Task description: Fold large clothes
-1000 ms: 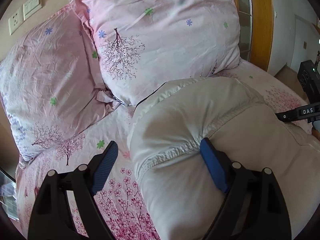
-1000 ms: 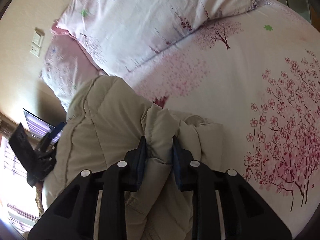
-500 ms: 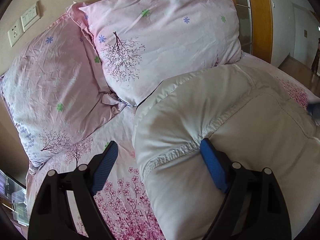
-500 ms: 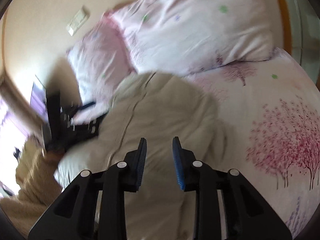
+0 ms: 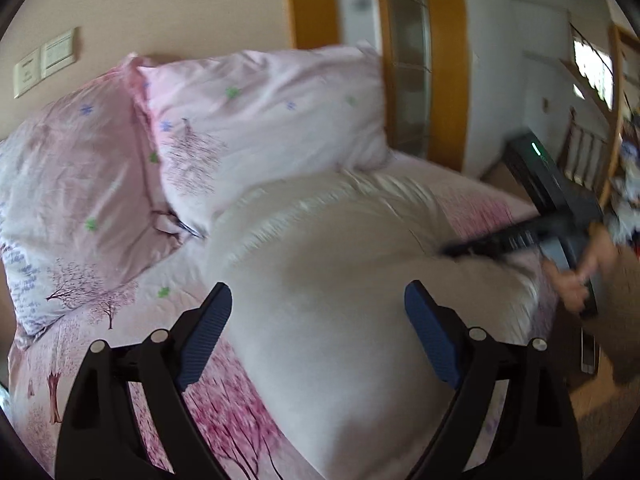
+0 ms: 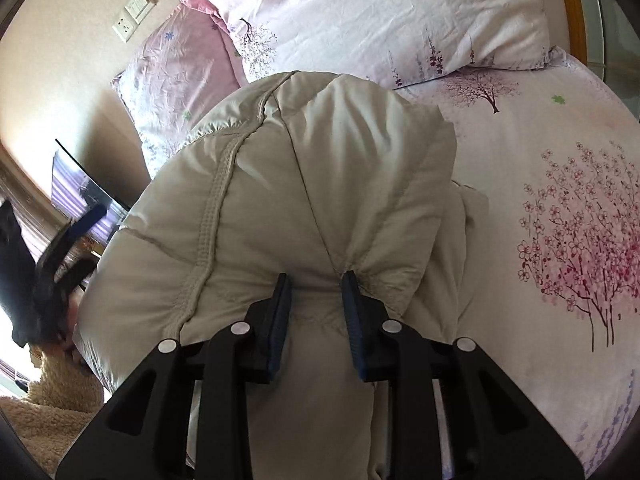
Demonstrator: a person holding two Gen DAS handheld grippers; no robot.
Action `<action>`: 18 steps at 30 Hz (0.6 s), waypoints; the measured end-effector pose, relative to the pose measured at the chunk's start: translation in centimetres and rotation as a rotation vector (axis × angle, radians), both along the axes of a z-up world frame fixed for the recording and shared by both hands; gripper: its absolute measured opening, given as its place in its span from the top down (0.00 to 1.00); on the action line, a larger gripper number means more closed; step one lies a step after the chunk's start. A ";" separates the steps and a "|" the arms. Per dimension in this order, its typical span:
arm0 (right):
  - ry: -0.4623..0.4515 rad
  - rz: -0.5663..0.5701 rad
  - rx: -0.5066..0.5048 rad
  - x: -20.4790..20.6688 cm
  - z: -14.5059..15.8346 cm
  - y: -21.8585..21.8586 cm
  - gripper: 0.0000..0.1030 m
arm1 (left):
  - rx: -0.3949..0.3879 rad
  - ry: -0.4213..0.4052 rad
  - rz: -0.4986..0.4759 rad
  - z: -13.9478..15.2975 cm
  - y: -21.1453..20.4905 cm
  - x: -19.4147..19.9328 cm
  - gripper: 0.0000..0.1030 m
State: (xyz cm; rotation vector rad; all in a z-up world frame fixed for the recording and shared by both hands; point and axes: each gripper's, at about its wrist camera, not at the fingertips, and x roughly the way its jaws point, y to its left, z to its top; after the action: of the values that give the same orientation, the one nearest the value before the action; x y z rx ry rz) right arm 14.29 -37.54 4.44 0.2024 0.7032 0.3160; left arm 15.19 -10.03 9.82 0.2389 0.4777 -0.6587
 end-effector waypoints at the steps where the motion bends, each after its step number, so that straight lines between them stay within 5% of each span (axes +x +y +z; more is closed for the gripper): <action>1: -0.004 0.001 0.005 -0.2 -0.1 0.0 0.75 | 0.016 0.001 -0.003 -0.4 -0.5 -0.3 0.14; 5: -0.040 -0.007 0.032 -0.6 -0.6 -0.1 0.75 | 0.007 0.109 -0.012 -2.5 -1.1 0.8 0.12; 10: -0.150 -0.089 -0.020 -3.0 -0.1 0.8 0.75 | 0.068 0.068 0.027 -3.7 -2.3 0.5 0.11; 18: -0.332 -0.132 -0.010 -9.3 -0.4 2.3 0.74 | 0.057 0.076 0.039 -4.1 -1.7 0.5 0.10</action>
State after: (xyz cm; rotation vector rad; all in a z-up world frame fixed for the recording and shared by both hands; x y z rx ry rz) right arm 5.00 -35.25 4.03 0.1803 0.3609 0.2126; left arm 15.72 -11.73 5.73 0.2581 0.5736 -0.6179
